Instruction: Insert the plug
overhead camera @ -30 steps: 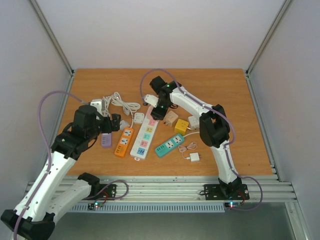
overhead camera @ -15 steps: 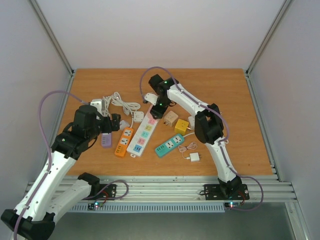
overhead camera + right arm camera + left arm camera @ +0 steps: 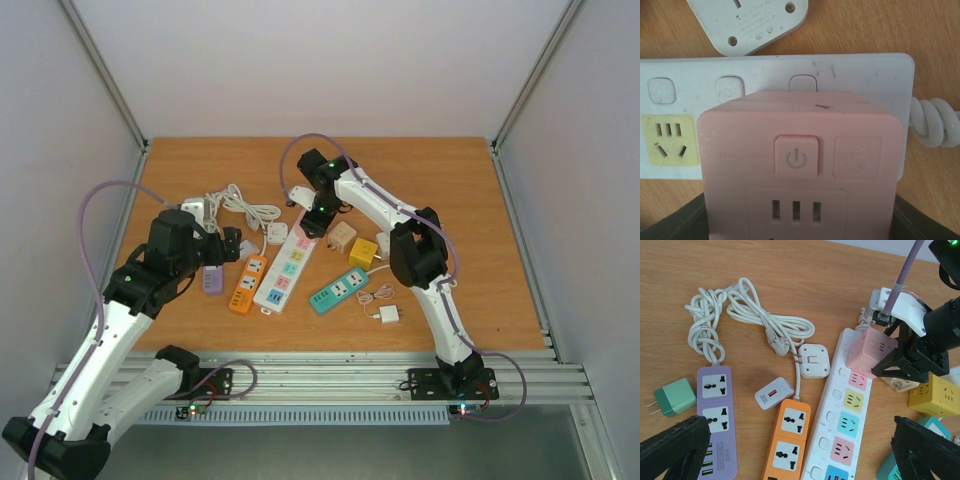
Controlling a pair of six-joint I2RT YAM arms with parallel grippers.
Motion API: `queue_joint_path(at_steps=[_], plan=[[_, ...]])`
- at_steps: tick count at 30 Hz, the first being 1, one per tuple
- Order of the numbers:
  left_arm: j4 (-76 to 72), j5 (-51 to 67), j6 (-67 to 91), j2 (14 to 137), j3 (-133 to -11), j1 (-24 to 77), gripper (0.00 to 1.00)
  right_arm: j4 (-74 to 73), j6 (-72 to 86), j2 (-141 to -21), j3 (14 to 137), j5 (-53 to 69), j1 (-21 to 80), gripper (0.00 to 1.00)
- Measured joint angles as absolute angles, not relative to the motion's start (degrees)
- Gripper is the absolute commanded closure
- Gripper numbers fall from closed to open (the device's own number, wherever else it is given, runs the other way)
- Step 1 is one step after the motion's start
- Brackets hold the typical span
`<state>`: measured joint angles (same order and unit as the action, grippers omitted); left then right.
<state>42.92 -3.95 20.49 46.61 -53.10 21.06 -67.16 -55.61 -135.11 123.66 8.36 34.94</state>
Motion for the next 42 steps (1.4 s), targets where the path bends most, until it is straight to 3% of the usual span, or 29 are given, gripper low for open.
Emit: queue_joint_path(at_steps=[9,14,16,19,20,29,38,42], plan=[[42.9,-4.0,20.5,47.2,-53.1,20.9,0.01,-65.8,-56.1,-134.2,122.7,7.6,33.4,0.5],[42.9,-4.1,20.5,47.2,-53.1,20.9,0.01,-66.0,-57.8,-134.4,123.3,7.2,31.6,0.44],[42.9,-4.1,20.5,47.3,-53.1,20.9,0.01,-66.1,-58.2,-134.6,123.7,7.4,31.3,0.36],[42.9,-4.3,20.5,47.3,-53.1,20.9,0.01,-66.6,-58.3,-135.0,124.6,7.5,31.2,0.07],[42.9,-4.3,20.5,47.3,-53.1,20.9,0.01,-66.4,-58.0,-135.0,124.8,7.4,31.2,0.02],[43.0,-4.8,20.4,47.3,-53.1,20.9,0.01,-64.0,-52.4,-131.8,124.2,6.0,30.8,0.02],[43.0,-4.9,20.1,46.8,-53.1,20.8,0.01,-48.5,-37.2,-106.1,98.2,-5.7,29.6,0.02],[42.9,-5.0,20.1,46.4,-53.1,20.8,0.01,-47.2,-28.0,-101.7,93.3,-5.7,25.1,0.02]])
